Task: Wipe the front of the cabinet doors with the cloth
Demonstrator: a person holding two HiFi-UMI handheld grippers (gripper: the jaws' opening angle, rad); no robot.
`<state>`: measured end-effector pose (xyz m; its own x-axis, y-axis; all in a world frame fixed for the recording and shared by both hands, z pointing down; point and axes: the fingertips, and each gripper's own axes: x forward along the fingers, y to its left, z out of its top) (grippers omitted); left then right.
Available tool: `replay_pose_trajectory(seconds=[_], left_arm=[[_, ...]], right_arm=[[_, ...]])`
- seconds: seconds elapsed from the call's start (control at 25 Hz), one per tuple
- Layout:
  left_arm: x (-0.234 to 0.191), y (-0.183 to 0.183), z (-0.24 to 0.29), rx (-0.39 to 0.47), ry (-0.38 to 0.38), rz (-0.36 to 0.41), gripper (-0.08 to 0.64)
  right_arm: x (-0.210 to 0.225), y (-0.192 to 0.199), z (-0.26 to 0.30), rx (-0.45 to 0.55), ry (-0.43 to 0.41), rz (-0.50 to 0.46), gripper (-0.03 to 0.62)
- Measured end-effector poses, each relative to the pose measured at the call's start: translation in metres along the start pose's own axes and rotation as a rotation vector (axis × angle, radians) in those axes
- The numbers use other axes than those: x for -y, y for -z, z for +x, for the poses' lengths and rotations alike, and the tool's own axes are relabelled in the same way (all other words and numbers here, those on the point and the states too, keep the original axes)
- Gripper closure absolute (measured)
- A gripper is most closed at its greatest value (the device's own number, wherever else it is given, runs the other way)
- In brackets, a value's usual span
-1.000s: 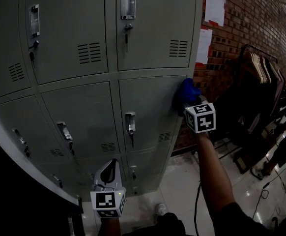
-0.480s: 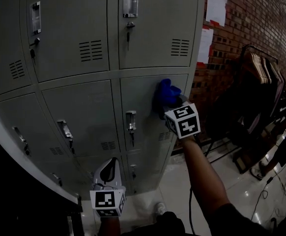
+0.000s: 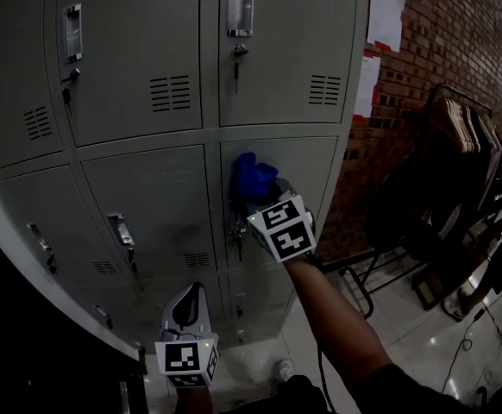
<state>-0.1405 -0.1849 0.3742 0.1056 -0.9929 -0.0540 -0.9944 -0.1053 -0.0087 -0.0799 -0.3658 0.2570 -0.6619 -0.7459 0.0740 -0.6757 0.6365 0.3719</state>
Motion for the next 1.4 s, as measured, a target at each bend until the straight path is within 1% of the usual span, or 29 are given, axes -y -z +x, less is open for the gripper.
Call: replay_pose_trajectory(seconds=[0.2,0.32,0.52,0.6,0.68,0.8,1.04,1.2,1.28,1.4], left_arm=[[0.0,-0.007,-0.003,0.009,-0.005,-0.003,0.543],[-0.004,-0.003,-0.003,0.004,-0.01,0.002,0.543],[-0.006,-0.002,-0.003,0.003,-0.017,0.008,0.543],[-0.004,-0.003,-0.002,0.002,-0.013,0.007,0.543],[-0.001,-0.004,0.0,0.002,-0.007,0.008,0.543],[0.001,-0.003,0.001,0.005,-0.001,0.008,0.543],[0.008,0.004,0.004,-0.012,0.013,0.011,0.543],[0.012,0.0,0.006,-0.01,0.02,0.011,0.543],[0.01,0.003,0.006,-0.016,0.02,0.007,0.543],[0.01,0.007,0.009,-0.023,0.025,-0.003,0.543]], right_arm=[[-0.024,-0.008,0.01,0.011,-0.045,-0.008,0.514],[-0.033,-0.012,0.014,0.019,-0.061,-0.012,0.514],[-0.037,-0.013,0.011,0.037,-0.081,-0.012,0.512],[-0.033,-0.011,0.003,0.053,-0.076,-0.012,0.512],[-0.021,-0.006,-0.01,0.066,-0.056,-0.008,0.512],[0.009,0.013,-0.035,0.058,0.004,0.0,0.512],[0.088,0.073,-0.061,-0.052,0.147,0.049,0.512],[0.128,0.106,-0.081,-0.122,0.245,0.05,0.512],[0.14,0.119,-0.086,-0.153,0.27,0.049,0.512],[0.147,0.135,-0.081,-0.191,0.276,0.05,0.512]])
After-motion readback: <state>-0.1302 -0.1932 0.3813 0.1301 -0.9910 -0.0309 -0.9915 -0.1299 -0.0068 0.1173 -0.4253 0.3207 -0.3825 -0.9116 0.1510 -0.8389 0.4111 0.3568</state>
